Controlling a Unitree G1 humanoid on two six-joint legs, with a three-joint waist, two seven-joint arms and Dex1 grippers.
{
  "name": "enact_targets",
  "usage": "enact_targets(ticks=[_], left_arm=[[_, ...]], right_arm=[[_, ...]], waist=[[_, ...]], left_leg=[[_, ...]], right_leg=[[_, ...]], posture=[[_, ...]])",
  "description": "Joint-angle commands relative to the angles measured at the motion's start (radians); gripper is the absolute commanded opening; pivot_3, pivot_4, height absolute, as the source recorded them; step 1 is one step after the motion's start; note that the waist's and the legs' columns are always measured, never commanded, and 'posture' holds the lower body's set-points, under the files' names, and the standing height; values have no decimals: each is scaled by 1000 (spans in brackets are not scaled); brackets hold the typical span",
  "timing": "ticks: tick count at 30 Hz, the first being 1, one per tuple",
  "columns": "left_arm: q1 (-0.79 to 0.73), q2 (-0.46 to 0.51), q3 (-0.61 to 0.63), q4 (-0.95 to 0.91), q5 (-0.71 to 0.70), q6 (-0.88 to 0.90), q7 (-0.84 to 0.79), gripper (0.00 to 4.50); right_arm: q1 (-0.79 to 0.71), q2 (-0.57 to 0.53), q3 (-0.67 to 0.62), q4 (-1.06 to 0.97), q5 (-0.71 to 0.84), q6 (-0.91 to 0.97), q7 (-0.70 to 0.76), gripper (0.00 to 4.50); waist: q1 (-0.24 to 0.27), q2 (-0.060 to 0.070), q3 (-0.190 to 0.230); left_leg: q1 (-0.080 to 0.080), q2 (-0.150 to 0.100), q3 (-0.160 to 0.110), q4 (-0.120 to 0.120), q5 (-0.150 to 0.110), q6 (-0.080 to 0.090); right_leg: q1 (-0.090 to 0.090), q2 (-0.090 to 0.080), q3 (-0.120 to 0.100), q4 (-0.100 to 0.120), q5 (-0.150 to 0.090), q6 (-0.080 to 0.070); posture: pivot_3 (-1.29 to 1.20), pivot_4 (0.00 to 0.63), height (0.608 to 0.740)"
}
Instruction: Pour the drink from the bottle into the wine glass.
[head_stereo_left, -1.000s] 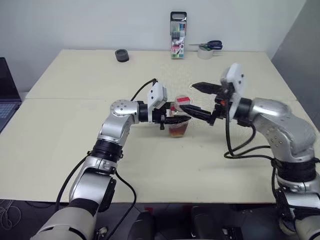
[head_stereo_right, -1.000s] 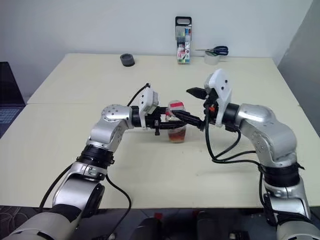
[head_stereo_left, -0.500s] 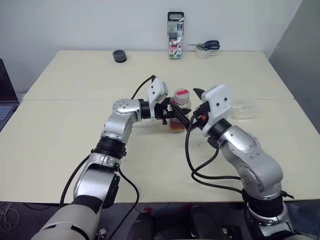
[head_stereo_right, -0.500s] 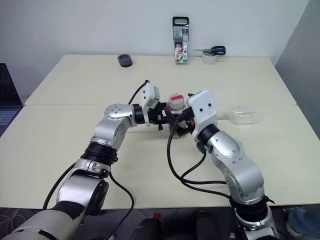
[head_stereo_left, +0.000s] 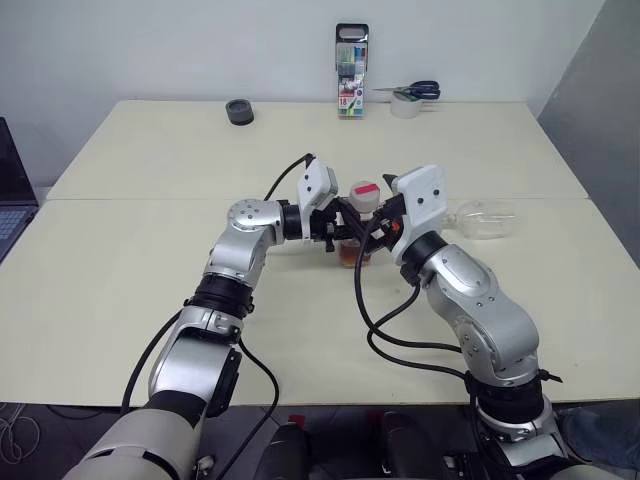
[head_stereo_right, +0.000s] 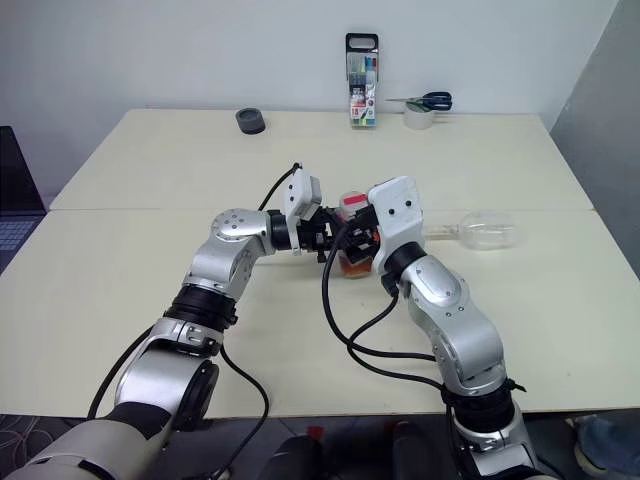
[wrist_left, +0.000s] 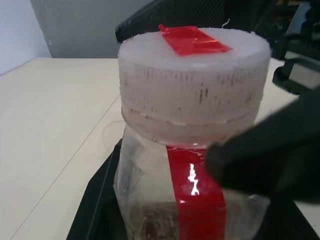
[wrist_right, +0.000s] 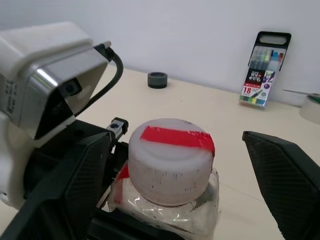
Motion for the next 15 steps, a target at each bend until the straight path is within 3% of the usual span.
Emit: enact_targets(ticks=[1, 5, 8, 10, 12, 15], left_arm=[[-17, 0, 11, -40, -9, -13, -5, 1798], [-14, 3, 9, -45, -10, -9, -12, 1798], [-10, 5, 8, -52, -12, -1, -19, 1797], [-5, 9, 6, -60, -15, 8, -28, 1797], [-6, 16, 3, -57, -12, 8, -43, 1797], [-15, 50, -10, -29, 2, -32, -117, 1796]], right_arm=[[-22, 12, -17, -21, -13, -38, -7, 3207], [-16, 15, -22, -22, -13, -56, 6, 1901], [-6, 11, -22, -27, 4, -68, 33, 1894], [0, -16, -20, -28, 63, -87, 129, 1894], [-15, -83, -29, -13, 123, -105, 265, 1894], [-157, -304, -71, 152, 237, -102, 626, 1894]], waist=[[0, 0, 0], [0, 0, 0], [0, 0, 0], [0, 0, 0], [0, 0, 0], [-1, 1, 1]], left_leg=[[0, 0, 0, 0, 0, 0], [0, 0, 0, 0, 0, 0], [0, 0, 0, 0, 0, 0], [0, 0, 0, 0, 0, 0], [0, 0, 0, 0, 0, 0], [0, -1, 1, 1, 0, 1]], right_leg=[[0, 0, 0, 0, 0, 0], [0, 0, 0, 0, 0, 0], [0, 0, 0, 0, 0, 0], [0, 0, 0, 0, 0, 0], [0, 0, 0, 0, 0, 0], [1, 0, 0, 0, 0, 0]], posture=[[0, 150, 740], [0, 150, 740], [0, 150, 740], [0, 150, 740], [0, 150, 740], [0, 150, 740]])
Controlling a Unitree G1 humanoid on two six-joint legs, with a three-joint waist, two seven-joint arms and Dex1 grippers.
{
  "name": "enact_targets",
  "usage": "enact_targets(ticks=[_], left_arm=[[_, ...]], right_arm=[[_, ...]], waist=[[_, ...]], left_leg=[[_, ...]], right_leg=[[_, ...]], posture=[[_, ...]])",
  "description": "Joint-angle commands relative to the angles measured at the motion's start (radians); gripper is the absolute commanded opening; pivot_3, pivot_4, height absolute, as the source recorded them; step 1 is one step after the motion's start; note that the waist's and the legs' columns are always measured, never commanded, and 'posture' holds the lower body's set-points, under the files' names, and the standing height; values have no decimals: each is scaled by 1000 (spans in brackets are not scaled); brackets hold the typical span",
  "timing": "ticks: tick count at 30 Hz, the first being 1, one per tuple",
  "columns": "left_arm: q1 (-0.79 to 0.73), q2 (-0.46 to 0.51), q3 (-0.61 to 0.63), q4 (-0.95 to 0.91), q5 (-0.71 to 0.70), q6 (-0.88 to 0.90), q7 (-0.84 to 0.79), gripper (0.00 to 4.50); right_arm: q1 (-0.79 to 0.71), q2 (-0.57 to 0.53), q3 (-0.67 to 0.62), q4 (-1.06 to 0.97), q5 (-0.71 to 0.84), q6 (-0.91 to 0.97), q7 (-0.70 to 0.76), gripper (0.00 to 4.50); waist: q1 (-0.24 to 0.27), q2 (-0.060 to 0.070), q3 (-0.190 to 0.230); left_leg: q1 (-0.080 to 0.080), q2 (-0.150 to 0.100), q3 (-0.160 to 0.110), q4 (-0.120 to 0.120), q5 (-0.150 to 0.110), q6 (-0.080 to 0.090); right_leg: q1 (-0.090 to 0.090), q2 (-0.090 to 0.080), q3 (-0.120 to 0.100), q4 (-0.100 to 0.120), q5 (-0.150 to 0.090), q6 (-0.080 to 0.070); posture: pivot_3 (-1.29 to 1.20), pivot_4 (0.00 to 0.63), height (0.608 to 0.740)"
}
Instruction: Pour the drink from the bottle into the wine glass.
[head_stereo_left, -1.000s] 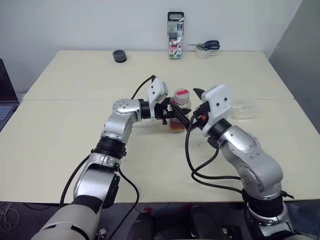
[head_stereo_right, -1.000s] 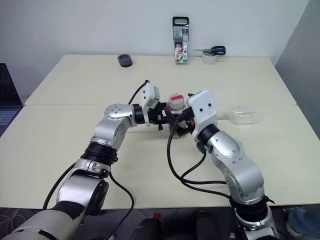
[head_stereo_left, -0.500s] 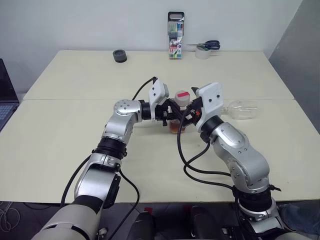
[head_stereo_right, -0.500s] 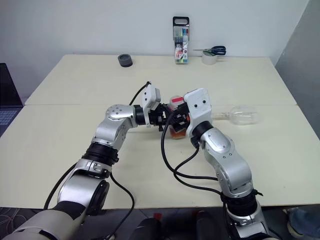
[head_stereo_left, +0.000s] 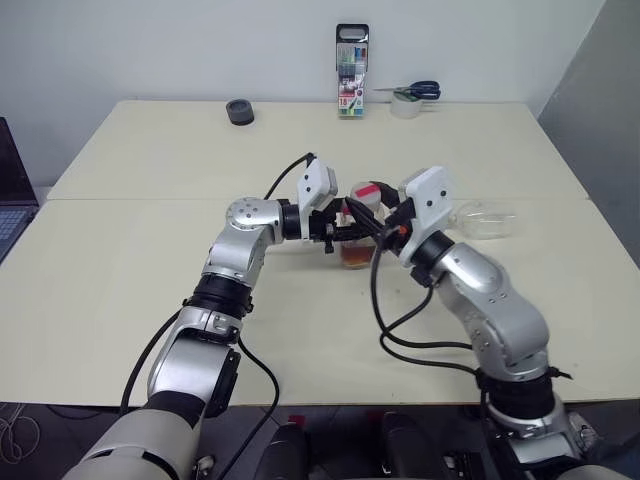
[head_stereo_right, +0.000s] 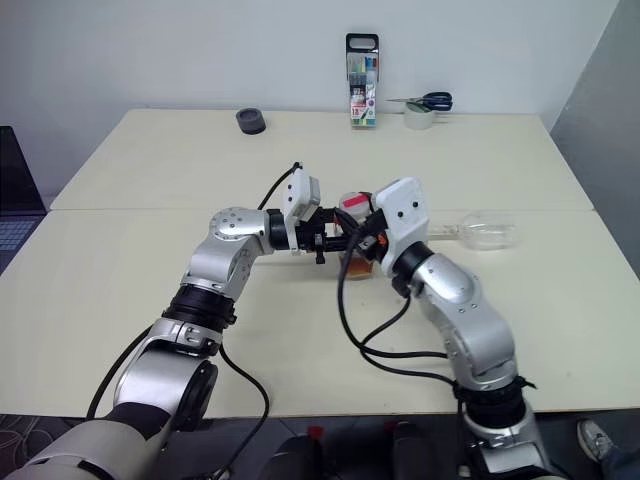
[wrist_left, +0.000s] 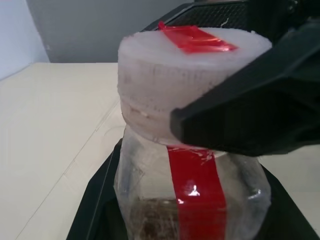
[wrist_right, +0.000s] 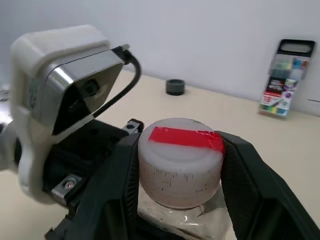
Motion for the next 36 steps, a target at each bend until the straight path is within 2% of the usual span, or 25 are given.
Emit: enact_targets(ticks=[1, 5, 8, 9, 12, 15, 19, 28, 36], left_arm=[[-25, 38, -7, 2, 6, -41, -71, 1796], [-44, 40, 0, 15, -11, -38, -106, 1779], [-50, 31, 15, 11, -25, -23, -97, 1778], [-51, 29, 19, 9, -29, -17, -95, 1769], [-51, 21, 35, -6, -52, 17, -95, 1768], [-55, 17, 46, -16, -71, 51, -99, 1768], [-60, 17, 48, -23, -85, 81, -111, 1768], [-56, 19, 33, -47, -89, 97, -140, 1768], [-41, 26, 30, -70, -86, 100, -146, 1768]], right_arm=[[-160, -182, -22, 131, 149, 9, 394, 1894], [-230, -234, -31, 238, 224, 86, 479, 1894], [-203, -210, -61, 207, 208, 71, 401, 2889], [-193, -204, -72, 191, 203, 64, 376, 3345], [-158, -208, -101, 96, 197, 71, 307, 4254], [-111, -207, -128, -22, 228, 111, 248, 4308], [-68, -158, -112, -103, 179, 100, 132, 4308], [-80, -105, -45, -65, 80, 37, 49, 4308], [-75, -119, -95, -34, 79, 33, 40, 4308]], waist=[[-1, 0, 0], [-1, 0, 0], [-1, 0, 0], [-1, 0, 0], [1, 0, 0], [1, 0, 0], [1, 0, 0], [0, 0, 0], [0, 0, 0]], left_leg=[[0, 0, 1, 0, -1, 3], [3, 2, -2, -2, -2, 4], [2, 1, -1, -2, -2, 3], [1, 1, -1, -1, -2, 3], [0, 0, -1, 0, -1, 3], [-1, 0, -2, 0, -1, 1], [-1, 0, -2, 0, 0, 1], [0, 0, -2, 0, 0, 0], [0, 0, -2, 0, 0, 0]], right_leg=[[0, 0, 0, 0, 0, 0], [2, 2, -2, 0, 0, -1], [1, 1, -1, 0, 0, -1], [1, 0, -1, 0, 0, -1], [1, -2, -1, 0, 0, -1], [0, -2, -1, 0, 0, -1], [0, -1, -2, 0, 0, -1], [0, -1, -1, 0, 0, -1], [0, -1, -1, 0, 0, -1]], posture=[[0, 150, 740], [0, 150, 740], [0, 150, 740], [0, 150, 740], [0, 150, 740], [0, 150, 740], [0, 150, 740], [0, 150, 740], [0, 150, 740]])
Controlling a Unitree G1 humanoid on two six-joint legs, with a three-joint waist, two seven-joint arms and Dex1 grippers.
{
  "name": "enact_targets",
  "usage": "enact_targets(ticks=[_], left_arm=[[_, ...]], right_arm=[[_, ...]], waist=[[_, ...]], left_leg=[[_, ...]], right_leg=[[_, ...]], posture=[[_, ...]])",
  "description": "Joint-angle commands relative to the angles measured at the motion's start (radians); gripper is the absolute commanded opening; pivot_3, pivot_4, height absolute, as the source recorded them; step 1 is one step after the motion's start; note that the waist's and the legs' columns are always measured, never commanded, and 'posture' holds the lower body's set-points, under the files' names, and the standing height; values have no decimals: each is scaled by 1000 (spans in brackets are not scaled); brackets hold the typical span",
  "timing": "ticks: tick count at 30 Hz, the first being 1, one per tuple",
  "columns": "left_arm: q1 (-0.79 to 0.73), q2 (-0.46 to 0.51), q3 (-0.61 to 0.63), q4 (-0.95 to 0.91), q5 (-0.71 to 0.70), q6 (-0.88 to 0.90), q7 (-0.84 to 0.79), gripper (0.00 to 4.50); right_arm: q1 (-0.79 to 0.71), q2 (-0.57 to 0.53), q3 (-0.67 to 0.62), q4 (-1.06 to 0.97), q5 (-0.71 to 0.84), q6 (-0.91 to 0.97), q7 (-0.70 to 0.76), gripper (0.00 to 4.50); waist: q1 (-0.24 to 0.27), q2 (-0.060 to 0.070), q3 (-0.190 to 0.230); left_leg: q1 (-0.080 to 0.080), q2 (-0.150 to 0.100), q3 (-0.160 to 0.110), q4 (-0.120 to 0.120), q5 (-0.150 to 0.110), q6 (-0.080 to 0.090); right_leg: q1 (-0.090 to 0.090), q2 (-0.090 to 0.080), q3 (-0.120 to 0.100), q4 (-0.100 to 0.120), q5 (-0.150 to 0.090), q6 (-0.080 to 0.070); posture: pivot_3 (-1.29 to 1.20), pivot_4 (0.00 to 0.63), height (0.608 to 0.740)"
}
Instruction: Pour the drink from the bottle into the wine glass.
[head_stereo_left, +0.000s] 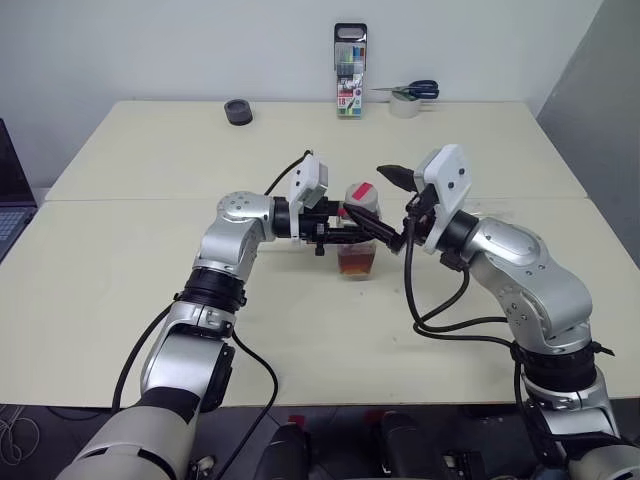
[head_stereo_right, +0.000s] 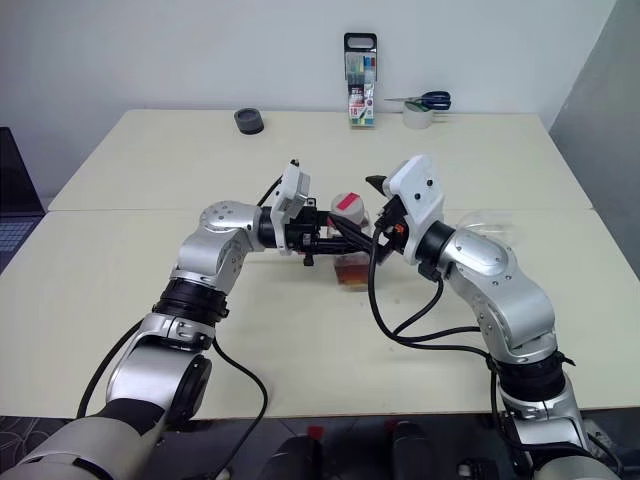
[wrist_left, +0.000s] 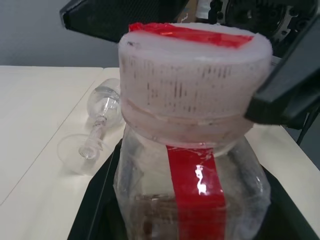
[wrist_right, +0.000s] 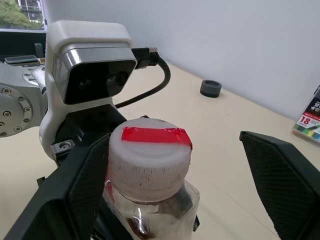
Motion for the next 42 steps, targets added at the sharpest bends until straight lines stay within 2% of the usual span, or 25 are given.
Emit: enact_targets(ticks=[1, 11, 25, 32, 42], left_arm=[[-14, 10, 9, -55, -18, -3, -12, 1768], [-7, 18, 8, -55, -15, -10, -5, 1768], [-26, 20, 18, -35, -30, 6, -2, 1768], [-33, 21, 17, -29, -31, 9, -16, 1766], [-33, 21, 14, -30, -26, 5, -27, 1766]], right_arm=[[-6, -19, -57, -14, 0, -14, -11, 4308], [30, -67, -122, -70, 83, 41, -4, 4308], [41, -86, -99, -177, 202, 133, 11, 4308], [-24, -32, -34, -148, 122, 92, -63, 4308], [-46, -15, 29, -89, 28, 37, -65, 4308]], waist=[[0, 0, 0], [1, 0, 0], [1, 0, 0], [-1, 0, 0], [0, 0, 0]], left_leg=[[0, 0, 0, 0, 0, 0], [0, 0, 0, 0, 0, 0], [0, 0, 0, 0, 0, 1], [0, 0, 0, 0, 0, 0], [0, 0, 0, 0, 0, 0]], right_leg=[[0, 0, 0, 0, 0, 0], [0, 0, 0, 0, 0, 0], [0, 0, 0, 0, 0, 0], [0, 0, 0, 0, 0, 0], [0, 0, 0, 0, 0, 0]], posture=[[0, 150, 740], [0, 150, 740], [0, 150, 740], [0, 150, 740], [0, 150, 740]])
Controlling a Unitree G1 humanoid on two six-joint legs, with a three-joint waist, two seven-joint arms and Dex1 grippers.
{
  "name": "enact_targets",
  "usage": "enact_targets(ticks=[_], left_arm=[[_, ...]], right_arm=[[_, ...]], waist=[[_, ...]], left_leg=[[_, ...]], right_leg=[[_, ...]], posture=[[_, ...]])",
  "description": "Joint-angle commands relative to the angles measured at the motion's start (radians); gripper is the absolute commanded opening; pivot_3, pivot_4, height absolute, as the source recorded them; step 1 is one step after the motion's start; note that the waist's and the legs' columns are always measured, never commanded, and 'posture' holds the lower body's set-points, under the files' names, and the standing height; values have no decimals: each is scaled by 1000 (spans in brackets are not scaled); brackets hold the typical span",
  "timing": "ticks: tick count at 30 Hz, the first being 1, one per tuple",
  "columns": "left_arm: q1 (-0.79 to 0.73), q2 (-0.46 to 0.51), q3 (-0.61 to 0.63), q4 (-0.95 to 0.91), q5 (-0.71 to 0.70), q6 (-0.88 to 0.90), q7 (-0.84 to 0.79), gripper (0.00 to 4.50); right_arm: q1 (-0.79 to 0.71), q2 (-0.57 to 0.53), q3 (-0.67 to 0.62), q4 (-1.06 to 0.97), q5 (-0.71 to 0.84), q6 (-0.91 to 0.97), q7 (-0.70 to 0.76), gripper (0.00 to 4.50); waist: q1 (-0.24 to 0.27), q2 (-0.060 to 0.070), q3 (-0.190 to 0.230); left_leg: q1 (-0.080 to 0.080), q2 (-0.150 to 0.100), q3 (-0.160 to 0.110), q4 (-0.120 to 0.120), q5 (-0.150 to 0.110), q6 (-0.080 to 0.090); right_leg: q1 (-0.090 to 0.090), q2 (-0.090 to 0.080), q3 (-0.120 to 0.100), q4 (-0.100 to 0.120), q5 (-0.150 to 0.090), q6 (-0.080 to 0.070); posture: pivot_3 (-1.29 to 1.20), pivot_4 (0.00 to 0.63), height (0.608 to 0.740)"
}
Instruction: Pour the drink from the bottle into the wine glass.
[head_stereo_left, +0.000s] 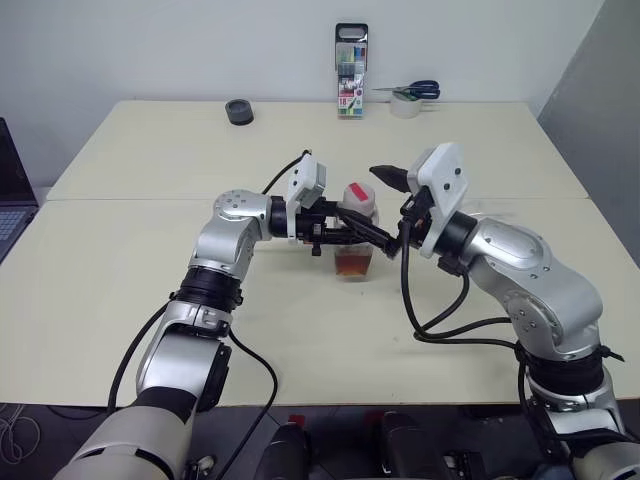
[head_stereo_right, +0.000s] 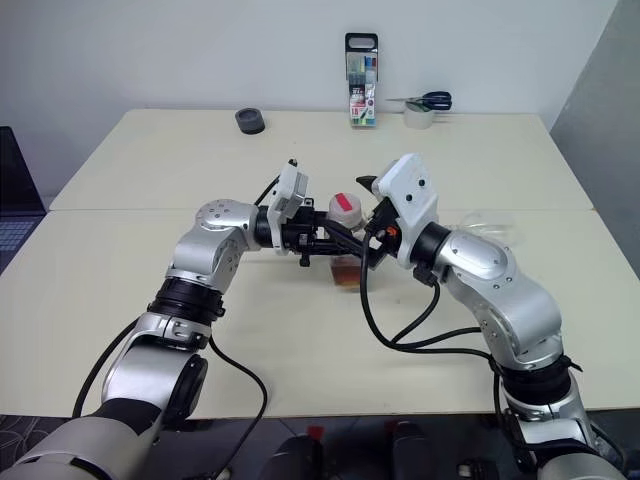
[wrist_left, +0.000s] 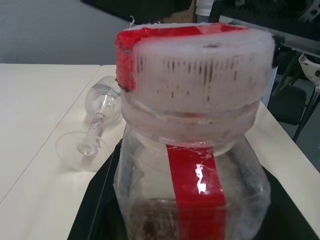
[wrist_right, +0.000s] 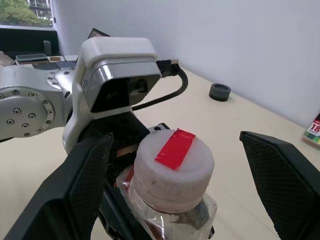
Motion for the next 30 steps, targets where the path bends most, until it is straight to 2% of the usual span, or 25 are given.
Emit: enact_targets(ticks=[1, 11, 30], left_arm=[[-31, 3, 20, -23, -21, -9, -9, 1766], [-21, 6, 13, -30, -15, -17, -19, 1766], [-13, 12, 9, -37, -12, -24, -28, 1765]], right_arm=[[-27, 17, -23, -2, -13, -32, -11, 4308], [-8, 28, -78, -4, 6, -7, -28, 4308], [32, -36, -119, -34, 33, 19, -28, 4308]], waist=[[0, 0, 0], [0, 0, 0], [0, 0, 0]], left_leg=[[0, 0, 0, 0, 0, 0], [0, 0, 0, 0, 0, 0], [0, 0, 0, 0, 0, 0]], right_leg=[[0, 0, 0, 0, 0, 0], [0, 0, 0, 0, 0, 0], [0, 0, 0, 0, 0, 0]], posture=[[0, 150, 740], [0, 150, 740], [0, 150, 740]])
